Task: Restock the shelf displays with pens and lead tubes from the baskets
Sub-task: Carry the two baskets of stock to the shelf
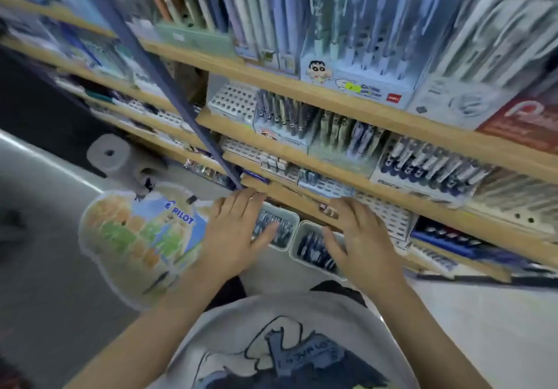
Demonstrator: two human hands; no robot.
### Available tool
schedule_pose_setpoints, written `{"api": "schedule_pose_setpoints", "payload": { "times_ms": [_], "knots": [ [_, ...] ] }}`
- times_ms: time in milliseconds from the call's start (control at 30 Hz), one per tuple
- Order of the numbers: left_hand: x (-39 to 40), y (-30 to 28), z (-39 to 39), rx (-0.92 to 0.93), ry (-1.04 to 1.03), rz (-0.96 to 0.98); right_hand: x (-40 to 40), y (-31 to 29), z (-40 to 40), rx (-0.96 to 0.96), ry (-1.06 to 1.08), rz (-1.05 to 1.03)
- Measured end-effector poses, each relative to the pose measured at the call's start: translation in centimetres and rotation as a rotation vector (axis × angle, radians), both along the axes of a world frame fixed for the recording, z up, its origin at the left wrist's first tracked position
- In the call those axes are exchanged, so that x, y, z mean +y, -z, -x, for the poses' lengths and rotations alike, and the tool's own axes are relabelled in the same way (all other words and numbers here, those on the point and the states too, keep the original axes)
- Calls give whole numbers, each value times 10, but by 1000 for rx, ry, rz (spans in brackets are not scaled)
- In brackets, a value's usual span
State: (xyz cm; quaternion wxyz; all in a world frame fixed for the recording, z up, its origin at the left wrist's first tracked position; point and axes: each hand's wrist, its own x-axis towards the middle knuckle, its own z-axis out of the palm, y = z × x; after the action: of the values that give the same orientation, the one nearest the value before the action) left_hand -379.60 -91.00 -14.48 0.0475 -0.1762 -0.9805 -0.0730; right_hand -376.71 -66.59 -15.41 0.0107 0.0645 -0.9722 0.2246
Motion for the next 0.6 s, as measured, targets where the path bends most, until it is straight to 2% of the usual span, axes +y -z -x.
{"api": "schedule_pose_setpoints", "payload": {
  "times_ms": [167, 300, 433, 600],
  "knots": [
    [-57, 58, 70, -98, 236, -6, -68, 53, 11, -18, 267, 17],
    [-90, 142, 109, -224, 354, 18, -119, 122, 25, -86, 375, -4],
    [-104, 255, 125, -339, 398, 63, -143, 225, 44, -234, 389, -44],
    [-93, 412, 139, -308, 393, 86, -136, 391, 72, -373, 280, -113]
  ]
}}
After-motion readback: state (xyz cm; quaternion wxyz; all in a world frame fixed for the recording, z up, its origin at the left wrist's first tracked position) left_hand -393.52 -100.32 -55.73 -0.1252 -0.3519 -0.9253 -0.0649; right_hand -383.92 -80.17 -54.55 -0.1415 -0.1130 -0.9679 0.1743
